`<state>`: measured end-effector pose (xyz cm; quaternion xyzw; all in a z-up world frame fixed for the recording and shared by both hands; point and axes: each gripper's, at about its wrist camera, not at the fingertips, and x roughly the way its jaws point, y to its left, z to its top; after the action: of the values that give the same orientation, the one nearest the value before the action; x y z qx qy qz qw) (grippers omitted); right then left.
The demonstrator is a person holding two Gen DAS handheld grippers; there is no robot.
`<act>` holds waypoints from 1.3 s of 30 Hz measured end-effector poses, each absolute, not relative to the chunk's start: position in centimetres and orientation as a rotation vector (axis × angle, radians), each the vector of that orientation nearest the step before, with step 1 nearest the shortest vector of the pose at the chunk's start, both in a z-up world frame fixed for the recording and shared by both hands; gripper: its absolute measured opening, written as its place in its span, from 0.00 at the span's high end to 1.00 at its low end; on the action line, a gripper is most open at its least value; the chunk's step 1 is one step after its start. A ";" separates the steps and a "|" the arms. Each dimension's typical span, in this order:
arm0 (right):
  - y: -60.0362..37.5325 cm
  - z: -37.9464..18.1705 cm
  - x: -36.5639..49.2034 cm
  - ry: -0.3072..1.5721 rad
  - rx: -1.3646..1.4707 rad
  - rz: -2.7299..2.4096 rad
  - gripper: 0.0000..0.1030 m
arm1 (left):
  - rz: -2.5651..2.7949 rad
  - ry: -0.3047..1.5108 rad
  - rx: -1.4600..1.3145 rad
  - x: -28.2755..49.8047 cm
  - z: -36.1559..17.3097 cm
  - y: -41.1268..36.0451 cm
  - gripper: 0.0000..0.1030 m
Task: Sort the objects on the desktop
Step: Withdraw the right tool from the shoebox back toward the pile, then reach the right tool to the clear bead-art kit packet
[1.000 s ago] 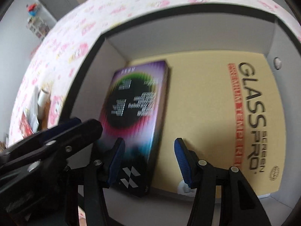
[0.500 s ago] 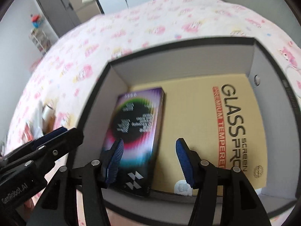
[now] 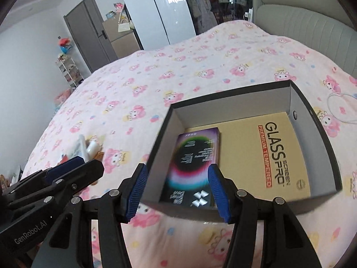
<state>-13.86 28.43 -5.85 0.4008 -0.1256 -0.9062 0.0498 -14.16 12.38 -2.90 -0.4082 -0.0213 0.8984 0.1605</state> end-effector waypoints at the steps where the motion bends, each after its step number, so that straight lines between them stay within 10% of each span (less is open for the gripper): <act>1: 28.2 -5.6 -13.2 -0.396 1.217 -2.752 0.48 | 2.571 -0.052 -1.159 -13.5 -2.5 12.1 0.56; 22: 18.4 -2.6 -4.8 -0.251 1.103 -2.614 0.49 | 2.687 -0.140 -1.071 -2.2 0.1 1.7 0.55; 39: 9.4 -2.8 -12.1 -0.044 1.114 -2.503 0.51 | 2.761 -0.349 -1.100 -9.1 -1.5 -7.0 0.56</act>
<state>-12.14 9.36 -2.78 0.3984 -0.0159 -0.8952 0.1993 -9.05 -6.96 -1.49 -0.3665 -0.1161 0.9201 0.0746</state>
